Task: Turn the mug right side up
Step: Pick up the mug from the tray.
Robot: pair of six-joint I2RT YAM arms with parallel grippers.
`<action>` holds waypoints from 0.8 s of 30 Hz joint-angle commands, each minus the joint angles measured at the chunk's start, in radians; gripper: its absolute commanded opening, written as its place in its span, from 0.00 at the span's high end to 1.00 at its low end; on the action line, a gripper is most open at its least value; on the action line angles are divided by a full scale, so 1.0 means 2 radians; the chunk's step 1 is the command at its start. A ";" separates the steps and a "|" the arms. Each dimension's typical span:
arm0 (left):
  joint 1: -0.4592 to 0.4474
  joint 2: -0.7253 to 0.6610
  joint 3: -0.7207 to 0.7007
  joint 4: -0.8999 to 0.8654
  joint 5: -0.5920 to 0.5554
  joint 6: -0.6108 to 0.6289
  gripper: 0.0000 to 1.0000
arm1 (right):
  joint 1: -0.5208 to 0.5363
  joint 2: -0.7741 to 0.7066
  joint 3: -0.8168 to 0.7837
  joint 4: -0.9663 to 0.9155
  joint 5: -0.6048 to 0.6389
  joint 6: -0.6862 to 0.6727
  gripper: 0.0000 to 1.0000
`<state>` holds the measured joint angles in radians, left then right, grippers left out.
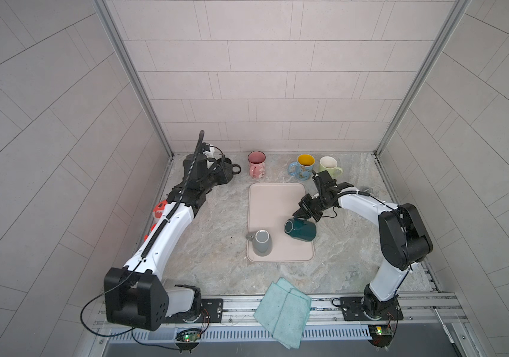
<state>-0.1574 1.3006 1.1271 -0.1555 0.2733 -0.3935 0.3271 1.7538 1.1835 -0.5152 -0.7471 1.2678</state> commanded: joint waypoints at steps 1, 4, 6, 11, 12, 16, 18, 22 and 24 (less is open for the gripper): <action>0.002 0.004 0.009 0.002 0.006 -0.003 0.50 | 0.006 -0.014 0.005 0.022 -0.013 0.008 1.00; 0.002 0.005 0.009 0.003 0.009 -0.003 0.50 | 0.008 -0.015 0.004 0.035 -0.014 0.005 1.00; 0.002 0.006 0.010 0.003 0.010 -0.005 0.50 | 0.010 -0.014 0.007 0.044 -0.015 -0.001 1.00; 0.002 0.011 0.018 0.001 0.014 -0.005 0.50 | 0.011 -0.020 0.013 0.060 -0.010 -0.036 1.00; 0.002 0.012 0.021 -0.001 0.016 -0.005 0.50 | 0.012 -0.021 0.017 0.060 -0.010 -0.048 1.00; 0.002 0.019 0.033 -0.002 0.026 -0.007 0.50 | 0.019 -0.031 0.029 0.067 -0.007 -0.096 1.00; 0.002 0.024 0.040 -0.004 0.034 -0.009 0.50 | 0.022 -0.038 0.033 0.073 -0.002 -0.118 1.00; 0.002 0.038 0.062 -0.010 0.061 -0.015 0.49 | 0.029 -0.057 0.045 0.095 -0.004 -0.170 1.00; 0.002 0.047 0.082 -0.020 0.080 -0.016 0.49 | 0.033 -0.069 0.056 0.092 0.002 -0.208 1.00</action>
<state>-0.1574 1.3777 1.2304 -0.1829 0.3672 -0.4156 0.3794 1.7031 1.2373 -0.3851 -0.7307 0.9737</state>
